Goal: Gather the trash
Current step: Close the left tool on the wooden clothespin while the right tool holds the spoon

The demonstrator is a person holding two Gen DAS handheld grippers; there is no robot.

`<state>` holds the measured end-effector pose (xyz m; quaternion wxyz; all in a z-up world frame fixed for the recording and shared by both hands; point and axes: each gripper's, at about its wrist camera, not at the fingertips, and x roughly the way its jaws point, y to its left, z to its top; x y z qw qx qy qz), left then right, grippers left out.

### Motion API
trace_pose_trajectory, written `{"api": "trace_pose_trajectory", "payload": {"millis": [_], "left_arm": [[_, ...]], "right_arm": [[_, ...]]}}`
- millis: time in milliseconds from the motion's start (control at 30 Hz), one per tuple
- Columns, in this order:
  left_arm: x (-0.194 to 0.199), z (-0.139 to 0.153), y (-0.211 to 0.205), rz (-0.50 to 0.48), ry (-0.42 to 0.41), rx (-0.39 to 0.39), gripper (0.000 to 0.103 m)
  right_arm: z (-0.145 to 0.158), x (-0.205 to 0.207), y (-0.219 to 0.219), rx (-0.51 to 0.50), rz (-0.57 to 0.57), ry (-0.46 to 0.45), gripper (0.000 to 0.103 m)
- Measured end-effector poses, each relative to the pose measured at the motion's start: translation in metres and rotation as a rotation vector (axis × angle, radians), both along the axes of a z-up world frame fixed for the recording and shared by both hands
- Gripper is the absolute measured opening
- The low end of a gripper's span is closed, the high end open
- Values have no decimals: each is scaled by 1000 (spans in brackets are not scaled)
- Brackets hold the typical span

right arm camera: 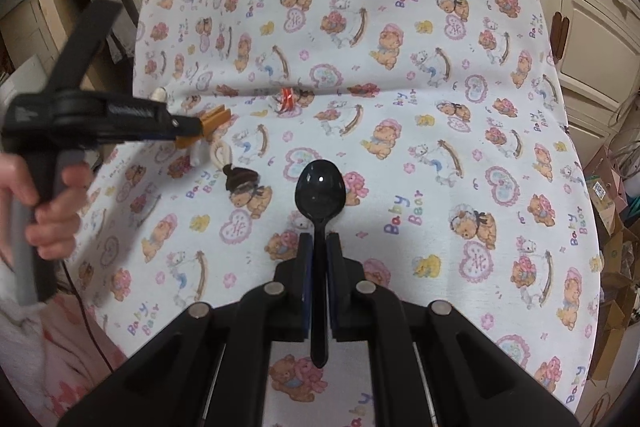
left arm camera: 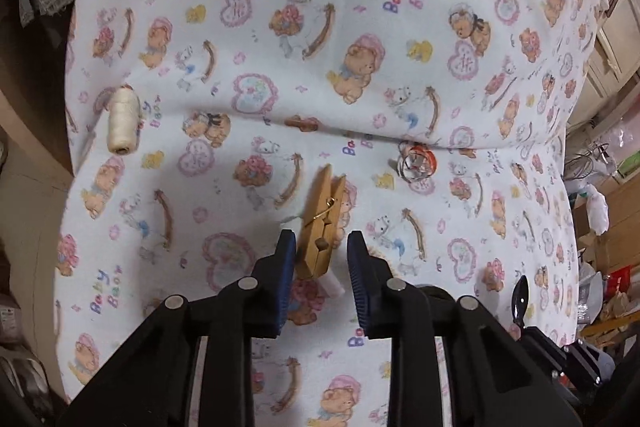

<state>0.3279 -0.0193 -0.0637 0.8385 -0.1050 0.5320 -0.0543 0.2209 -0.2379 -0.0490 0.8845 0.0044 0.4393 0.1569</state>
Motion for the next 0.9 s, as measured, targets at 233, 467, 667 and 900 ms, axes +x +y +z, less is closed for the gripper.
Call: {"api": "trace_pose_trajectory", "payload": {"millis": [233,467,667,900], "left_arm": [[-3,-4,2,35,16,19,16],[-24,16,6,5,-18,-28,13],[-57,20,5,0,-14,-48,13],[-93,3,2,-12,2,-23,13]], "right_arm": [[2,-3,-2,13,1,0,6],[4,-5,-2,22,-3,-2,6],[2,-6,-1,13,4,5,6],[1,-10,0,5,11,7,6]]}}
